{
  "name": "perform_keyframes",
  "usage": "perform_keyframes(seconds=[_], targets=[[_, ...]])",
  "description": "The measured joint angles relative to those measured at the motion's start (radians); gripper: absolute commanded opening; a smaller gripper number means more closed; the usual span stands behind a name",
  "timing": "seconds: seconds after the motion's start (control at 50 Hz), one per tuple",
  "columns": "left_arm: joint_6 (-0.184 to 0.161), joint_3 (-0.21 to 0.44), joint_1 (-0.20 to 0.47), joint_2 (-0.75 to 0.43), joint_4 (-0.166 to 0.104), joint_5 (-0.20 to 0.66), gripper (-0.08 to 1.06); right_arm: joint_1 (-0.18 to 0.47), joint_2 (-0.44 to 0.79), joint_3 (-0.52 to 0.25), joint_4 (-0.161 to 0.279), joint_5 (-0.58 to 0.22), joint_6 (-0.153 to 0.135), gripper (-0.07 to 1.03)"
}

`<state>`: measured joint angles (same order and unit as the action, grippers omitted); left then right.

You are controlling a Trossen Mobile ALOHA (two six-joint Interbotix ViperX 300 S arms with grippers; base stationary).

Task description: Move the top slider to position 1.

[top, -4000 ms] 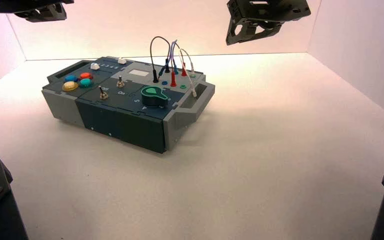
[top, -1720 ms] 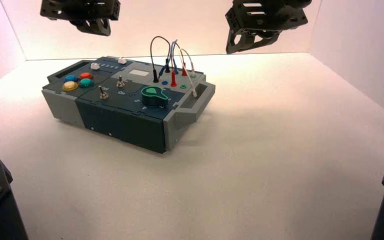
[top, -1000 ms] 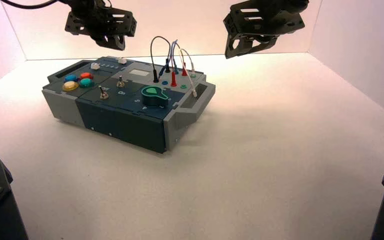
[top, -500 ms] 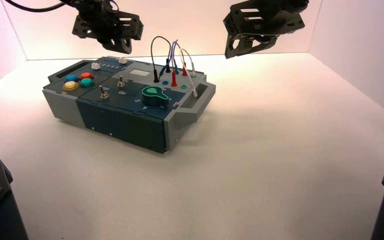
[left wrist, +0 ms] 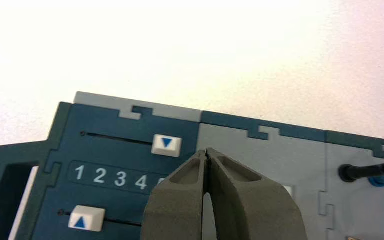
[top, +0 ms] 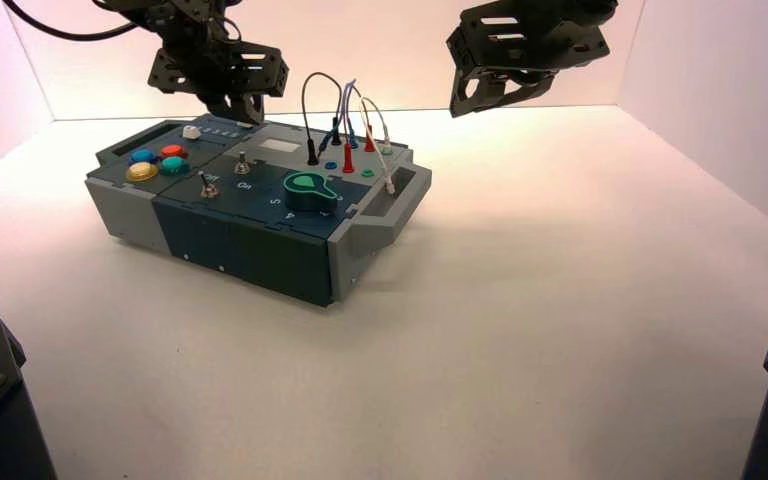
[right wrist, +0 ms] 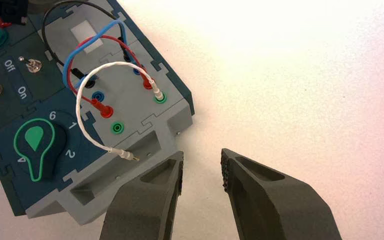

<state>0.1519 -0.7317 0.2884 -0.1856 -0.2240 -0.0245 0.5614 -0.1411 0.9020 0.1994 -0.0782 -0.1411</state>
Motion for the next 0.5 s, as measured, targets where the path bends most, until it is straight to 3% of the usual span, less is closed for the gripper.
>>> perform_keyframes(seconds=[0.5], targets=[[0.000,0.015,-0.032,-0.031,0.000,-0.011,-0.03,0.000,0.000,0.000,0.000,0.002,0.000,0.42]])
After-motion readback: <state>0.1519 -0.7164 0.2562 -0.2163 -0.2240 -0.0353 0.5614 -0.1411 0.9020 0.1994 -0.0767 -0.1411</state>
